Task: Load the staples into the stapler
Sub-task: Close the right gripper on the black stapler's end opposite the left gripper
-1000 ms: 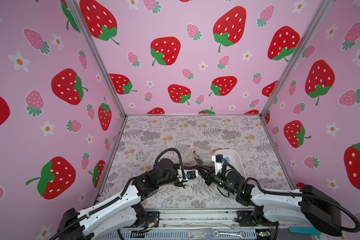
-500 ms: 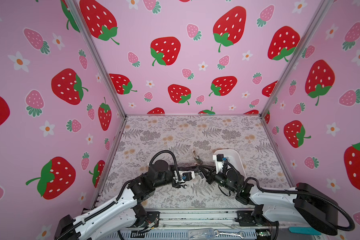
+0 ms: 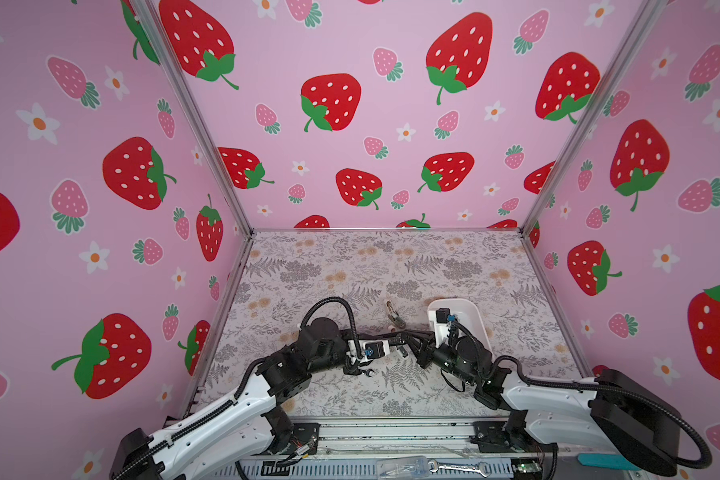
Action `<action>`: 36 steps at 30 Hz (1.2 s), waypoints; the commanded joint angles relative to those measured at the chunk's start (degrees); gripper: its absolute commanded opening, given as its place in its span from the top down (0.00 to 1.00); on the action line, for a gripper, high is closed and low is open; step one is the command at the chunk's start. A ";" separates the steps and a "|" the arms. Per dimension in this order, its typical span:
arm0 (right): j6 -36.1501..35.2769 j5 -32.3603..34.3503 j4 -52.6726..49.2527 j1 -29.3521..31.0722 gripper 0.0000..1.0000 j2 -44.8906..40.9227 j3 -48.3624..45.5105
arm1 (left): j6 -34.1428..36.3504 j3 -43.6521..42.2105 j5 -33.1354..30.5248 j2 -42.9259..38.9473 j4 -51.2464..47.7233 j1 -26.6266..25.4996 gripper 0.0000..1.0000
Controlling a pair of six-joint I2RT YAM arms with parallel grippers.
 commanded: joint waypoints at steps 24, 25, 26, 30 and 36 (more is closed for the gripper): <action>-25.95 -1.53 -15.45 -1.28 0.35 -24.96 0.05 | 0.37 10.72 6.00 10.31 -8.95 -0.77 1.00; -27.82 -4.78 -15.20 -1.28 0.35 -25.52 -0.01 | 0.62 10.86 6.36 10.49 -9.15 -0.78 1.00; -29.60 -8.33 -15.15 -1.20 0.35 -25.79 0.03 | 0.74 11.03 6.63 10.70 -9.50 -0.76 1.00; -33.60 -15.98 -15.57 -1.06 0.36 -24.70 0.38 | 1.15 11.58 7.48 11.14 -10.36 -0.77 1.00; -36.47 -19.21 -16.29 -0.76 0.38 -20.10 0.56 | 1.68 11.87 8.19 10.96 -10.57 -0.76 1.00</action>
